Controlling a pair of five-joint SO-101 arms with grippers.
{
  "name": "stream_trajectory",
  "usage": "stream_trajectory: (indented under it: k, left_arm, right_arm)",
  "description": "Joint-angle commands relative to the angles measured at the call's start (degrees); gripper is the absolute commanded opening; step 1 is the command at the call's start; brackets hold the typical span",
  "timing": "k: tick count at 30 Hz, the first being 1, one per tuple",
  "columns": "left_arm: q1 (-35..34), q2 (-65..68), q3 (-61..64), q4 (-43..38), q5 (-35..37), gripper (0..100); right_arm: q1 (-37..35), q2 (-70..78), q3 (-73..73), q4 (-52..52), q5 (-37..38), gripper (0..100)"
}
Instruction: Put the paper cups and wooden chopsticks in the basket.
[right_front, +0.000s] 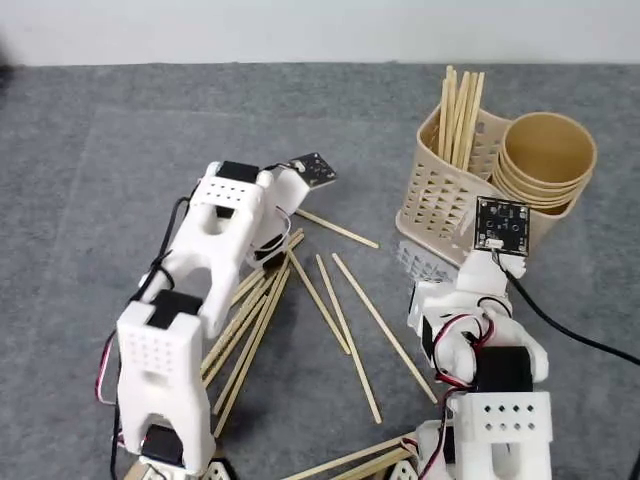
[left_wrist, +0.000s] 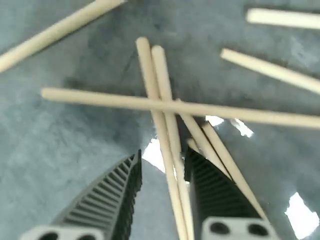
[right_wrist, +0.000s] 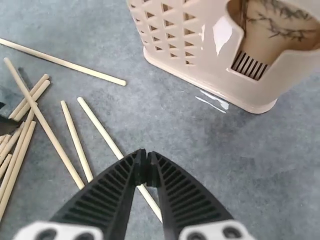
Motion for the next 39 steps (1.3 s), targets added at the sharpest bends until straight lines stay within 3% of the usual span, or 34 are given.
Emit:
stream_trajectory:
  k: [1, 7, 14, 19, 33, 39]
  left_arm:
    - [0.09, 2.46, -5.93, 0.62, 1.14, 11]
    - [0.44, 7.65, -10.33, 4.48, 0.88, 2]
    - [0.44, 9.41, -11.38, 10.46, 0.79, 1]
    - [0.26, 7.65, -18.24, 21.45, -2.37, 1]
    - [-2.55, 0.79, -16.31, 18.90, -4.31, 2]
    - [-2.64, 0.88, -16.04, 17.14, -4.22, 16]
  right_arm:
    - [0.66, -1.01, -0.26, -0.48, -0.53, 0.8]
    - [0.66, -1.01, -0.26, -0.48, -0.53, 0.8]
    - [0.75, -1.01, -0.26, -0.48, -0.53, 0.8]
    - [0.75, -1.01, -0.26, -0.40, -0.53, 0.8]
    - [0.75, -1.01, -0.26, -0.40, -0.53, 0.8]
    - [0.75, -1.01, -0.18, -0.40, -0.53, 0.8]
